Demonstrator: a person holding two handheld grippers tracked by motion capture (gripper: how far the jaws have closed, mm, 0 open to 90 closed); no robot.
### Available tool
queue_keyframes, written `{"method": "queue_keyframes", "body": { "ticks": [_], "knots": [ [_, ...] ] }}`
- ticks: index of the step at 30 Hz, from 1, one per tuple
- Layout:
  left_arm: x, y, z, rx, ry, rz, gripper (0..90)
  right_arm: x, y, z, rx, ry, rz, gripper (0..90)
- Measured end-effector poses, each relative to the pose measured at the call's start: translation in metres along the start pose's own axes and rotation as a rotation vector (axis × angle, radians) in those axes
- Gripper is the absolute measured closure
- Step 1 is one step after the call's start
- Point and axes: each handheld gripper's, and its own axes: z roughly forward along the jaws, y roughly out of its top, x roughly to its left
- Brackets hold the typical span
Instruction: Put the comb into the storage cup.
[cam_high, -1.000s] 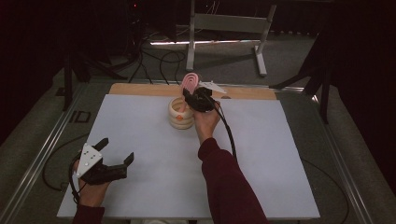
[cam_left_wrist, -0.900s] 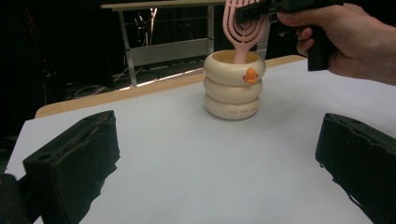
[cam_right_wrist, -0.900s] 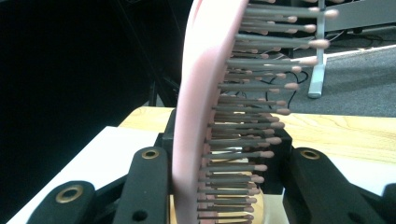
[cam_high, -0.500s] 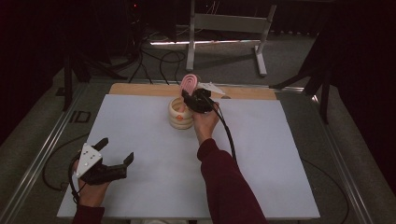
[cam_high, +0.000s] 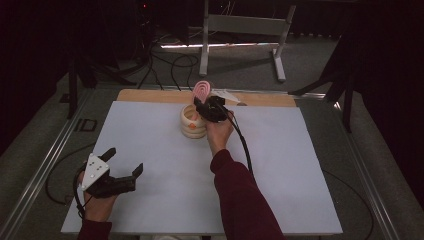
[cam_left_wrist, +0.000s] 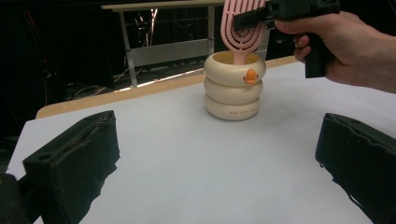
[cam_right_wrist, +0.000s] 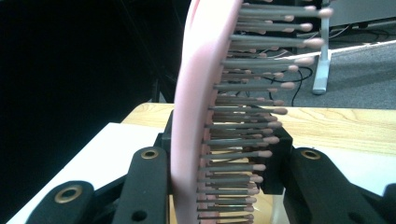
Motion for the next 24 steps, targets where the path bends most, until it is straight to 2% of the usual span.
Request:
{"method": "queue_keyframes", "body": {
  "ticks": [14, 24],
  "knots": [
    [-0.0007, -0.0007, 0.001, 0.001, -0.003, 0.0, 0.4, -0.0023, -0.0017, -0.0005, -0.003, 0.008, 0.012, 63.1],
    [-0.0016, -0.0014, 0.0022, 0.005, -0.006, 0.003, 0.4, -0.0097, -0.0016, -0.0024, 0.006, 0.02, 0.022, 63.0]
  ]
}}
